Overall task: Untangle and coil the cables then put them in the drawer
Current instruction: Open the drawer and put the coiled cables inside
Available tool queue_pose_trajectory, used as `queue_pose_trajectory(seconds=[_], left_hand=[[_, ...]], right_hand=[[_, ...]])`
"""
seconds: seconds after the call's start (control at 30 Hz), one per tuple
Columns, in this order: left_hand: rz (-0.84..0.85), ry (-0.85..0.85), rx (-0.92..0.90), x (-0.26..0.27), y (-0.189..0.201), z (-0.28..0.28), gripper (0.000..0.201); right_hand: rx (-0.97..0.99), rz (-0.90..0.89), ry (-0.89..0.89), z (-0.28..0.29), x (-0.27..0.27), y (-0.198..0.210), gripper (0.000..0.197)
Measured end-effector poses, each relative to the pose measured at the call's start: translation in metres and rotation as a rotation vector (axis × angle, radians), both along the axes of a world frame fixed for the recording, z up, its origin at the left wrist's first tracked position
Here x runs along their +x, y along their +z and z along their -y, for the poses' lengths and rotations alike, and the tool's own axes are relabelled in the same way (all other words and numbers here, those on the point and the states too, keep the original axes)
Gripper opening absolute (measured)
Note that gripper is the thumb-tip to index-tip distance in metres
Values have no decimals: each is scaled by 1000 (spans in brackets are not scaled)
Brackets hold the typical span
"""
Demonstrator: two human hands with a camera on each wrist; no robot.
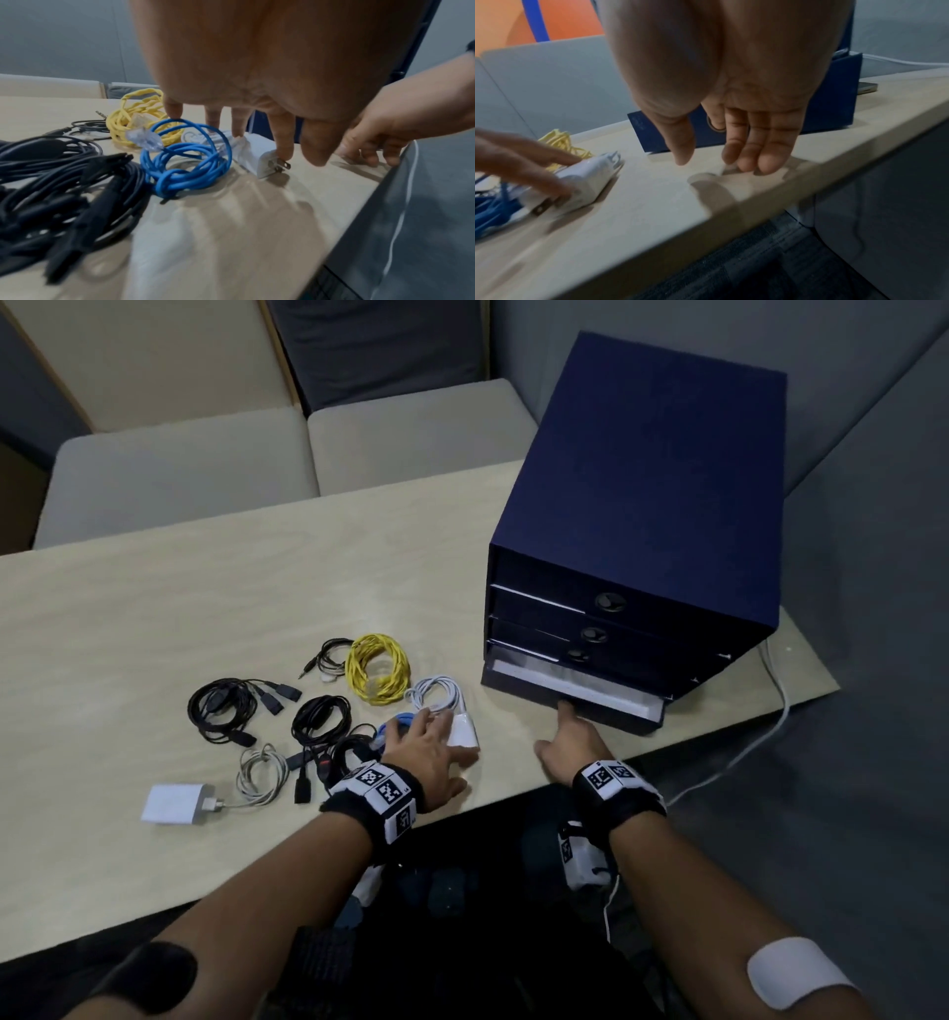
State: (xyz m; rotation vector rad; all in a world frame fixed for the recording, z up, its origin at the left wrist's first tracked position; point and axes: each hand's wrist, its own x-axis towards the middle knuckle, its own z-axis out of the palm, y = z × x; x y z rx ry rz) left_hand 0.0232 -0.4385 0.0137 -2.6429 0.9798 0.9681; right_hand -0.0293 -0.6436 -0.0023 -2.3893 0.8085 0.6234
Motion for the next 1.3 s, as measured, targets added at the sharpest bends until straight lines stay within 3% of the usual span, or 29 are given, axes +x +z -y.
queue_pose_trajectory(seconds=[0.37, 0.6, 0.7, 0.83, 0.93, 1.13, 1.3], left_hand=[[34, -78, -78, 5, 4, -27, 47], [-3, -80, -89, 3, 1, -33, 39], [-15, -8, -176, 1, 1, -36, 37], [-2, 165, -360, 6, 4, -39, 33], [10, 294, -486, 15, 13, -40, 29], [-80, 513, -553, 31, 28, -49, 31], [-174, 620, -580, 24, 30, -55, 35]], right_hand=[[34, -6, -68, -42, -55, 2, 58], [27, -91, -100, -59, -71, 8, 67], [12, -104, -76, -62, -72, 14, 68], [-19, -38, -22, -62, -55, 34, 32], [1, 55, -34, -67, -31, 50, 20], [-19, 186, 94, -84, 26, 59, 15], [-58, 179, 241, -99, 73, 47, 23]])
